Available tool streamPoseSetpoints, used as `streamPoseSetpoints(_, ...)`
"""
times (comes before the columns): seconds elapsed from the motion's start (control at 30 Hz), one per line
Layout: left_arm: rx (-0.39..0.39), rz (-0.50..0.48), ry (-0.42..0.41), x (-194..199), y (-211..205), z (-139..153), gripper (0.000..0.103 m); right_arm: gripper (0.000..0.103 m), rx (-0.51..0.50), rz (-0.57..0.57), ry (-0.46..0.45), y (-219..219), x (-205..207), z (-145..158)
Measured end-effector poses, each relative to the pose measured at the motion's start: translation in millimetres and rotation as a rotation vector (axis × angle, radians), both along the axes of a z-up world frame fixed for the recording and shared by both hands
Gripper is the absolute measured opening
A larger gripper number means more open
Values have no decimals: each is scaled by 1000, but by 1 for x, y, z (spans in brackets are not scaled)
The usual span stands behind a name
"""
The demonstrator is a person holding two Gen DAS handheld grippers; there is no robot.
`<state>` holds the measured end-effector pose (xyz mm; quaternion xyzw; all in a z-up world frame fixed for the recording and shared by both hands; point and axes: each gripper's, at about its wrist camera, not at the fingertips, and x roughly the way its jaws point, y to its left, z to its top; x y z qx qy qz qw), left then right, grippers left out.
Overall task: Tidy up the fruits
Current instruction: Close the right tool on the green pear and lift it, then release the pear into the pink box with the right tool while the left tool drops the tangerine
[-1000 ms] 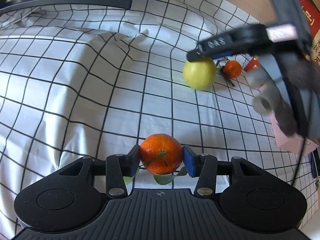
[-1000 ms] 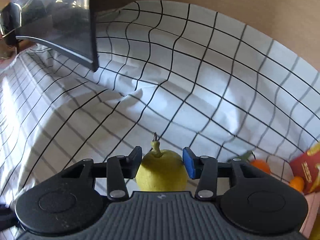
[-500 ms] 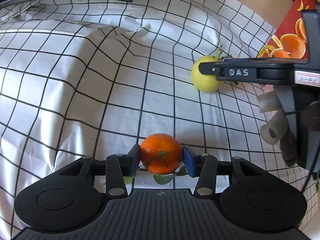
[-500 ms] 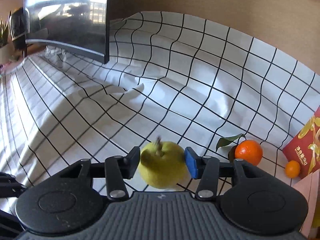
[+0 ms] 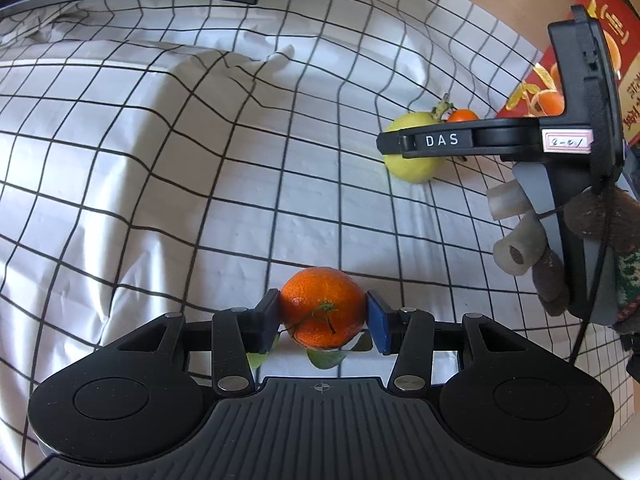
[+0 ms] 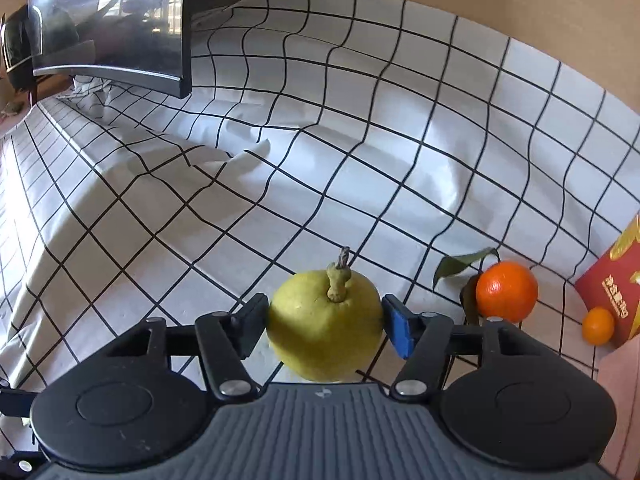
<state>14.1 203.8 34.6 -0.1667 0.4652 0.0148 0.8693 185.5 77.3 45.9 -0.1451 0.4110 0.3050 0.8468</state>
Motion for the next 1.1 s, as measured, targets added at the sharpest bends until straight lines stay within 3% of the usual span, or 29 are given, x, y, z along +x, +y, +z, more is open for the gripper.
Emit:
streamPoseSetpoints(0.13,7,-42,-6,2,-12,6,51,62,54,-18,62,-20,-10,13)
streamPoseSetpoints(0.23,11,-88,-20,9,-26,12,51,62,102,-26,34,-45,-28,41)
streamPoseSetpoints(0.47,-43,-278,-155,44,-93,47,51,62,180,-143,-182,-150,-65,152)
streamPoseSetpoints(0.57,-102,-386,-217,71,-133,69,51,62,159,-245,-293,-206,-80,194)
streamPoseSetpoints(0.67,-144,-470,-242,98,-176,82,51,62,124,-352,-350,-259,-92,217)
streamPoseSetpoints(0.83,-130,-538,-215,126,-242,78,51,62,99,-482,-319,-323,-97,204)
streamPoseSetpoints(1.1,-67,-554,-150,106,-274,57,51,62,214,-507,-75,-360,-45,107)
